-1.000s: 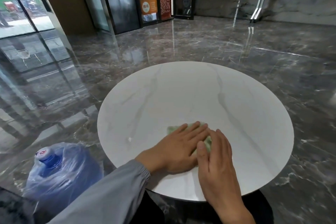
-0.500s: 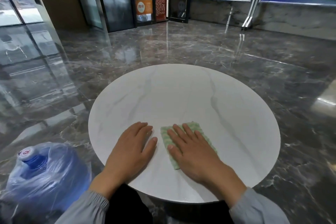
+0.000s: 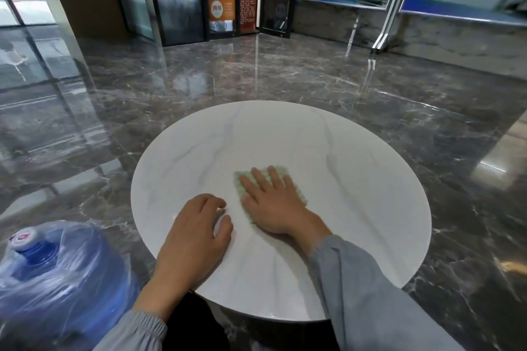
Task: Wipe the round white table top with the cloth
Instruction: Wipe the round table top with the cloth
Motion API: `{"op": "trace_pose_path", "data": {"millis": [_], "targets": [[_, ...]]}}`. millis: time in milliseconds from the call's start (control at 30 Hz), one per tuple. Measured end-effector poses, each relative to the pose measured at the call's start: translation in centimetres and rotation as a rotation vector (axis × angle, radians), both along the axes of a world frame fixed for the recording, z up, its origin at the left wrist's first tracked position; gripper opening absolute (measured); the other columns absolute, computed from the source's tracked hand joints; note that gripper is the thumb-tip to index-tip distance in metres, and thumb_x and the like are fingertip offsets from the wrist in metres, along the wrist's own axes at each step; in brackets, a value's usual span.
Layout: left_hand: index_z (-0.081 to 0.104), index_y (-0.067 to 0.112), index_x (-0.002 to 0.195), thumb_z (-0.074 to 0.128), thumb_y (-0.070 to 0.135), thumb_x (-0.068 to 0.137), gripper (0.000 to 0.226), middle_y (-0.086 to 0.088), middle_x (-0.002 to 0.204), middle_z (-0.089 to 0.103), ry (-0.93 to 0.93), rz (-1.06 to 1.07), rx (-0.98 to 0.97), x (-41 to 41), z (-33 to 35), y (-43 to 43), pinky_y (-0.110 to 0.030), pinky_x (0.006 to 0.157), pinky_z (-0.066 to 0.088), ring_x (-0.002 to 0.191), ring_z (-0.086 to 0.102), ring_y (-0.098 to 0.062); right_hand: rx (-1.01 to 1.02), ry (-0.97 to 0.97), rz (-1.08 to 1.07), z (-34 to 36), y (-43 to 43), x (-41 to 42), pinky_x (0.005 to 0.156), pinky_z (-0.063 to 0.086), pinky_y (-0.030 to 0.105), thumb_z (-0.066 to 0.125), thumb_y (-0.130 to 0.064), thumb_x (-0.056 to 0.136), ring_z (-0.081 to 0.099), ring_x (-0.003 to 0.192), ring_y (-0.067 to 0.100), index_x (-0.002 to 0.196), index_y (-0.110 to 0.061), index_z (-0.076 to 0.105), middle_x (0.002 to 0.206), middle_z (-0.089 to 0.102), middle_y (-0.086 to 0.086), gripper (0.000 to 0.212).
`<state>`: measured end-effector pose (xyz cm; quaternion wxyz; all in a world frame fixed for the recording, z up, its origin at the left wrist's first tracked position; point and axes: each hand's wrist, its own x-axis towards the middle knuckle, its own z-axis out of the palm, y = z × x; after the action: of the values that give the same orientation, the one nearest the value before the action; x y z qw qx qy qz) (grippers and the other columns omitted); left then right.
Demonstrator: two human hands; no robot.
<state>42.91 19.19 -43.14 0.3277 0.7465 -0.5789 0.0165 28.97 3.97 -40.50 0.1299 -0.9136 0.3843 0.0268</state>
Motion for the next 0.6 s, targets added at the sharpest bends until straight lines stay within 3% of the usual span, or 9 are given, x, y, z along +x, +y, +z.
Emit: {"op": "trace_pose_path", "data": {"millis": [100,200,333,467,600], "targets": [[0.061,0.021,0.104,0.044,0.045,0.094,0.031,0.008,0.102,0.056,0.006,0.015,-0.008,0.1,0.0,-0.1,-0.037,0.088,0.047,0.098,0.055,-0.018,-0.018,-0.032,0.142,-0.3,3.1,1.6,0.125,-0.013,0.049,0.016,-0.056,0.108,-0.016,0.158,0.020,0.163,-0.045,0.005,0.173,-0.006,-0.013,0.057],[0.063,0.022,0.106,0.044,0.046,0.091,0.034,0.008,0.108,0.057,-0.023,0.006,0.016,0.0,-0.1,0.0,-0.033,0.090,0.044,0.102,0.055,-0.016,-0.037,-0.009,0.093,0.2,-0.2,-0.7,0.126,-0.008,0.045,0.019,-0.056,0.107,-0.008,0.159,0.019,0.162,-0.046,0.005,0.173,-0.002,-0.011,0.057],[0.066,0.021,0.105,0.044,0.045,0.090,0.036,0.009,0.110,0.059,-0.018,0.012,0.034,0.0,-0.1,0.1,-0.029,0.092,0.040,0.105,0.055,-0.015,-0.080,0.051,-0.197,0.7,-7.8,-8.8,0.125,0.000,0.039,0.020,-0.051,0.110,0.002,0.160,0.026,0.165,-0.040,0.006,0.174,0.003,-0.004,0.057],[0.065,0.023,0.104,0.047,0.043,0.090,0.031,0.011,0.109,0.058,-0.022,0.026,0.031,-0.1,-0.3,0.1,-0.029,0.090,0.041,0.103,0.054,-0.013,-0.018,0.059,-0.586,0.9,-13.8,-18.8,0.126,0.003,0.053,0.018,-0.060,0.105,0.000,0.160,0.026,0.162,-0.046,0.006,0.174,0.001,-0.009,0.060],[0.064,0.023,0.103,0.050,0.041,0.089,0.026,0.012,0.107,0.057,-0.044,0.032,0.010,-0.3,-0.4,0.1,-0.031,0.087,0.045,0.099,0.054,-0.012,0.037,0.098,-0.729,0.8,-16.2,-19.3,0.123,-0.004,0.061,0.014,-0.058,0.102,-0.009,0.159,0.029,0.163,-0.046,0.003,0.173,-0.005,-0.010,0.062]]}}
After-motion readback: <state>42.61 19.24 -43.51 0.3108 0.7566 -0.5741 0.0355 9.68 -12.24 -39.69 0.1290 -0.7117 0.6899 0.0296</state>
